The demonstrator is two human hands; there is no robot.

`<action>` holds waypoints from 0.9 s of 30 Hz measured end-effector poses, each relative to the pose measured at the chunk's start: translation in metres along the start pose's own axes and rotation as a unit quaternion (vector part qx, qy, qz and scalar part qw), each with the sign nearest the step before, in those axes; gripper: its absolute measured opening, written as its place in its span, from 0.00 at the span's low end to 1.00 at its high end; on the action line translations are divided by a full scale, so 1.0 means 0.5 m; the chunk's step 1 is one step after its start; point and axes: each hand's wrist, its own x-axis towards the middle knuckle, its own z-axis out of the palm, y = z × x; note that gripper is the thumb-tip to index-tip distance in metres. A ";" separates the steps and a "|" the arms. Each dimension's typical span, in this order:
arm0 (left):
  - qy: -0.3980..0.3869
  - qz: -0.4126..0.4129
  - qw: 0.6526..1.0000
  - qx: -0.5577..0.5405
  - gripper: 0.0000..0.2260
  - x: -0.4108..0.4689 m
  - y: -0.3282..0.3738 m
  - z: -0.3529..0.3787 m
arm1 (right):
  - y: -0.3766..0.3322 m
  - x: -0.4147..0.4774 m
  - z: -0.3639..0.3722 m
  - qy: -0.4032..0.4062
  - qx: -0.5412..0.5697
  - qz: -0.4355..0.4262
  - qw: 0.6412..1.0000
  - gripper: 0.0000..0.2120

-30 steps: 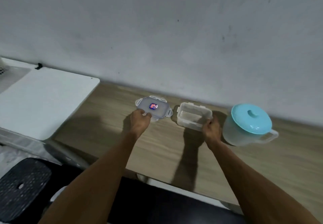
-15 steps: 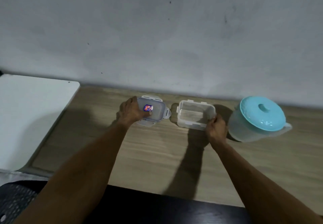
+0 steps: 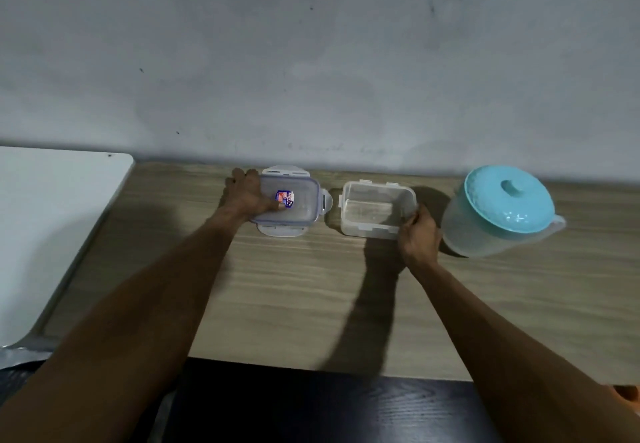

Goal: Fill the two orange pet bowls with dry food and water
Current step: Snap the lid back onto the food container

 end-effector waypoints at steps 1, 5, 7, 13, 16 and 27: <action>0.010 -0.001 1.000 -0.026 0.40 0.006 -0.004 -0.004 | -0.002 0.000 0.001 -0.001 0.000 0.001 1.000 0.15; 0.061 -0.032 0.982 -0.175 0.12 -0.002 0.000 -0.029 | -0.004 -0.004 0.000 0.000 0.002 0.008 1.000 0.15; 0.069 -0.037 0.969 -0.234 0.09 -0.016 0.015 -0.050 | -0.007 -0.006 -0.003 -0.003 0.003 0.015 1.000 0.15; 0.086 -0.040 0.932 -0.351 0.08 -0.026 0.026 -0.126 | -0.022 -0.016 -0.009 -0.008 0.020 0.038 0.999 0.15; 0.069 -0.032 0.915 -0.395 0.04 -0.025 0.058 -0.135 | -0.023 -0.020 -0.008 -0.015 0.030 0.037 0.999 0.17; -0.059 0.022 0.937 -0.343 0.07 -0.057 0.271 0.001 | 0.001 -0.004 -0.008 -0.015 0.116 0.066 0.991 0.20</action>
